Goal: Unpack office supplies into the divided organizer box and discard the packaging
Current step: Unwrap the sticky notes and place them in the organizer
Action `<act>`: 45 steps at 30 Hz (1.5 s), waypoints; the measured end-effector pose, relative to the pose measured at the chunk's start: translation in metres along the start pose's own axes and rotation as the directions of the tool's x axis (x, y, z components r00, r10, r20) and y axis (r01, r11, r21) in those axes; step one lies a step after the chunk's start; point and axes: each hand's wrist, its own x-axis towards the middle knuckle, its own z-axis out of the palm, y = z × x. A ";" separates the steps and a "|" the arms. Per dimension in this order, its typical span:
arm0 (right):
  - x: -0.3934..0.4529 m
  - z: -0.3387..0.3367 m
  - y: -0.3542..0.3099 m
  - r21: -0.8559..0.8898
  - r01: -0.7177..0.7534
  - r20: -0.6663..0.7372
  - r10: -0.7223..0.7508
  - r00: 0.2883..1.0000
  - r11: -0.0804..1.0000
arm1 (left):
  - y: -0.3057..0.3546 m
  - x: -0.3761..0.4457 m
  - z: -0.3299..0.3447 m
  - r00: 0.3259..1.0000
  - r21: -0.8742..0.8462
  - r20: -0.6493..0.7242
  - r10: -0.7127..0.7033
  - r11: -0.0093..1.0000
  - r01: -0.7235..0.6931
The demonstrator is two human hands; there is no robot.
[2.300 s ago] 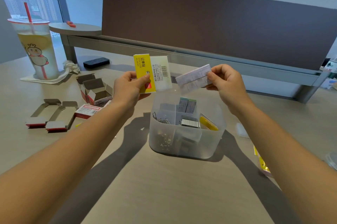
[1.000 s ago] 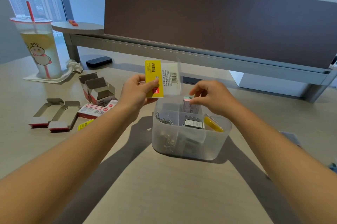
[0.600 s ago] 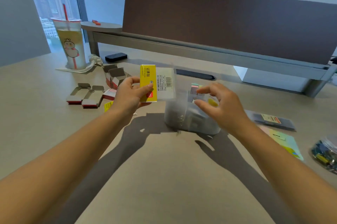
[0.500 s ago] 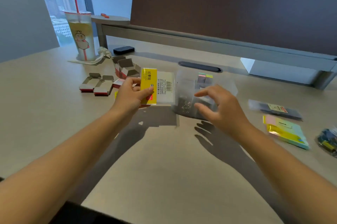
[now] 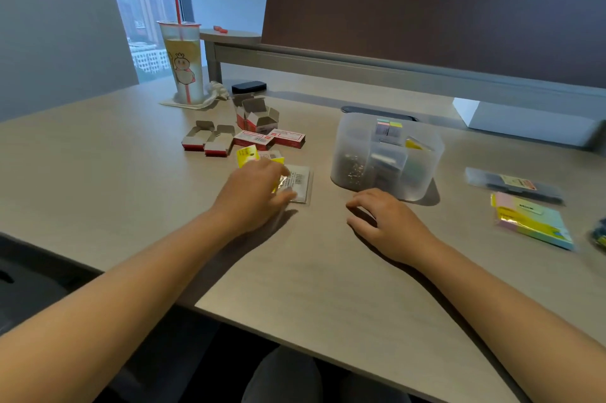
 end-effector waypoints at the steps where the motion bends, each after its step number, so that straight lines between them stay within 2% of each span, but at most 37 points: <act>1: 0.000 0.000 0.000 0.003 -0.002 -0.001 0.002 1.000 1.000 | 0.000 -0.003 0.001 0.994 0.077 0.098 0.052 0.995 -0.060; 3: 0.000 0.000 0.000 0.008 -0.004 -0.006 0.004 1.000 1.000 | -0.006 -0.003 0.004 0.970 0.199 0.242 0.025 0.977 -0.075; 7: 0.000 0.000 0.000 0.012 -0.001 -0.004 0.002 1.000 1.000 | -0.023 0.011 0.007 0.918 0.264 0.372 -0.138 0.964 0.038; 9: -0.001 -0.001 0.000 0.013 -0.004 0.000 0.004 1.000 1.000 | -0.029 0.017 0.007 0.907 0.271 0.386 -0.166 0.961 0.061; 12: 0.000 0.000 0.000 0.016 -0.002 0.003 0.002 1.000 1.000 | -0.031 0.023 0.007 0.938 0.277 0.311 -0.153 0.959 0.065; 16: -0.003 -0.005 0.004 0.023 -0.014 0.000 0.014 1.000 1.000 | -0.018 0.018 0.004 0.989 0.269 0.145 -0.020 0.963 -0.020; 20: -0.019 -0.019 0.018 -0.002 -0.079 0.006 0.079 0.997 0.997 | 0.017 0.016 0.002 0.982 0.124 0.042 0.186 0.974 -0.190; 23: -0.041 -0.034 0.037 -0.040 -0.150 -0.037 0.149 0.988 0.988 | 0.059 0.018 0.011 0.940 -0.013 0.123 0.320 0.947 -0.321; 26: -0.067 -0.050 0.060 -0.036 -0.262 -0.101 0.257 0.961 0.964 | 0.103 0.018 0.029 0.866 -0.127 0.253 0.432 0.902 -0.413; 32: -0.099 -0.077 0.104 -0.051 -0.479 -0.245 0.454 0.857 0.877 | 0.159 0.025 0.062 0.777 -0.216 0.338 0.531 0.847 -0.485; 37: -0.098 -0.083 0.122 -0.093 -0.569 -0.215 0.542 0.813 0.817 | 0.167 0.034 0.073 0.773 -0.211 0.344 0.533 0.846 -0.489; 41: -0.095 -0.085 0.124 -0.135 -0.585 -0.216 0.552 0.805 0.800 | 0.164 0.038 0.078 0.781 -0.228 0.333 0.528 0.849 -0.477; 45: -0.098 -0.084 0.122 -0.256 -0.519 -0.258 0.460 0.850 0.816 | 0.161 0.039 0.082 0.801 -0.259 0.305 0.516 0.854 -0.451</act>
